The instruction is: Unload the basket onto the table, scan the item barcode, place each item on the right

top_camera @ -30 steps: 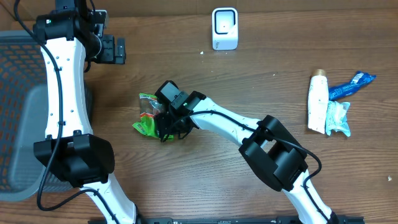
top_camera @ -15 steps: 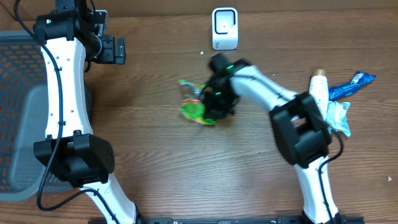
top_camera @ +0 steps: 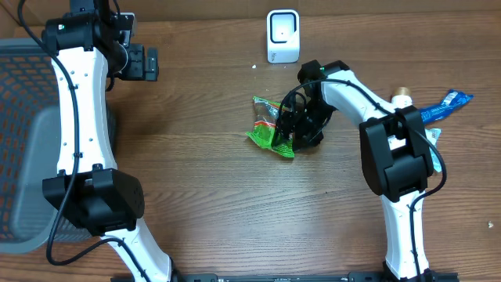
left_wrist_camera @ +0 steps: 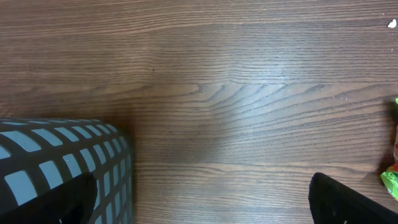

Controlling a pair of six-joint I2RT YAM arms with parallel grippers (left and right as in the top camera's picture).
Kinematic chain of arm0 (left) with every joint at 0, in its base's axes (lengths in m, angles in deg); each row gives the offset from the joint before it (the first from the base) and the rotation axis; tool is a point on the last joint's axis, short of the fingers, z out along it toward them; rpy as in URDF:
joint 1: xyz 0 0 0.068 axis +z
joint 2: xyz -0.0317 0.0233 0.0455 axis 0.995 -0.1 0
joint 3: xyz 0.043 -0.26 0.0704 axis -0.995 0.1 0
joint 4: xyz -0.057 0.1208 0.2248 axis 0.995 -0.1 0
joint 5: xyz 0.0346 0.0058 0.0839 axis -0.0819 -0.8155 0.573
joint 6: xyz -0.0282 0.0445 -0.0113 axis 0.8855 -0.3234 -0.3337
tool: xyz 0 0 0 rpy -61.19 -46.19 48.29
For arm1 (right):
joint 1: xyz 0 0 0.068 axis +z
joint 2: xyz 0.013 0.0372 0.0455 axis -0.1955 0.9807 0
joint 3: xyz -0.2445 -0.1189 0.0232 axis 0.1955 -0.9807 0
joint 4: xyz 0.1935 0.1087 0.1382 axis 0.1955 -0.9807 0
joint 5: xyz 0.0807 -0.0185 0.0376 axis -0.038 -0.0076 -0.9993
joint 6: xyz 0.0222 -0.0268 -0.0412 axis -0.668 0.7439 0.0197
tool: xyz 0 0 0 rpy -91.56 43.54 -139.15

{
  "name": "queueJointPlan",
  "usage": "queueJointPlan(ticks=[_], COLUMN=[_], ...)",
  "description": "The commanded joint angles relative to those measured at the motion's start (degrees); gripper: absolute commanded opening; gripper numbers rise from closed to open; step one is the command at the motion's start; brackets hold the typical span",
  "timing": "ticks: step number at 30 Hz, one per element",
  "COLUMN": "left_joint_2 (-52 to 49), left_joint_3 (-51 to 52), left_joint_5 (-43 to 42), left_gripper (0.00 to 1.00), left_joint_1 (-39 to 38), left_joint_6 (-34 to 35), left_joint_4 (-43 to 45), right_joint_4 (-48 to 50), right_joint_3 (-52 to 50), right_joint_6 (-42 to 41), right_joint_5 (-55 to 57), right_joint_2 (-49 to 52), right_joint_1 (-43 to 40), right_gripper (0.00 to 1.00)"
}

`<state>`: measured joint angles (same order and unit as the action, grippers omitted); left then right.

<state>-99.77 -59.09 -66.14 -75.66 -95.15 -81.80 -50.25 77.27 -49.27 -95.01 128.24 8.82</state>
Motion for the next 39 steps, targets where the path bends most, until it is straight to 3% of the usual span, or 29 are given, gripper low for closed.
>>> queueJointPlan(ticks=[1,9,13,28,34,39], left_joint_2=[1.99,1.99,1.99,1.99,1.99,1.99], left_joint_3=[-0.96,-0.96,-0.96,-0.96,-0.96,-0.96], left_joint_5=[0.22,0.22,0.22,0.22,0.22,0.22], left_gripper=[1.00,1.00,1.00,1.00,1.00,1.00], left_joint_1=[-0.39,-0.39,-0.39,-0.50,-0.48,-0.48], left_joint_6=[-1.20,-1.20,-1.20,-1.20,-1.20,-1.20], left_joint_4=[-0.02,-0.04,-0.02,-0.04,-0.02,-0.04], right_joint_4=[0.83,17.29,21.77,20.83,21.03,21.99], right_joint_3=[4.07,1.22,-2.78,-5.03,-4.55,-4.55], right_joint_6=[-0.61,-14.86,-18.05,-22.38,-28.30,-29.64], right_joint_5=[1.18,1.33,1.29,3.65,16.04,17.03], right_joint_2=[0.76,1.25,1.36,0.96,-1.55,-2.01], right_joint_1=[-1.88,-0.44,2.23,4.81,5.05,6.03], right_gripper=[0.78,0.78,0.78,0.74,0.75,0.74])
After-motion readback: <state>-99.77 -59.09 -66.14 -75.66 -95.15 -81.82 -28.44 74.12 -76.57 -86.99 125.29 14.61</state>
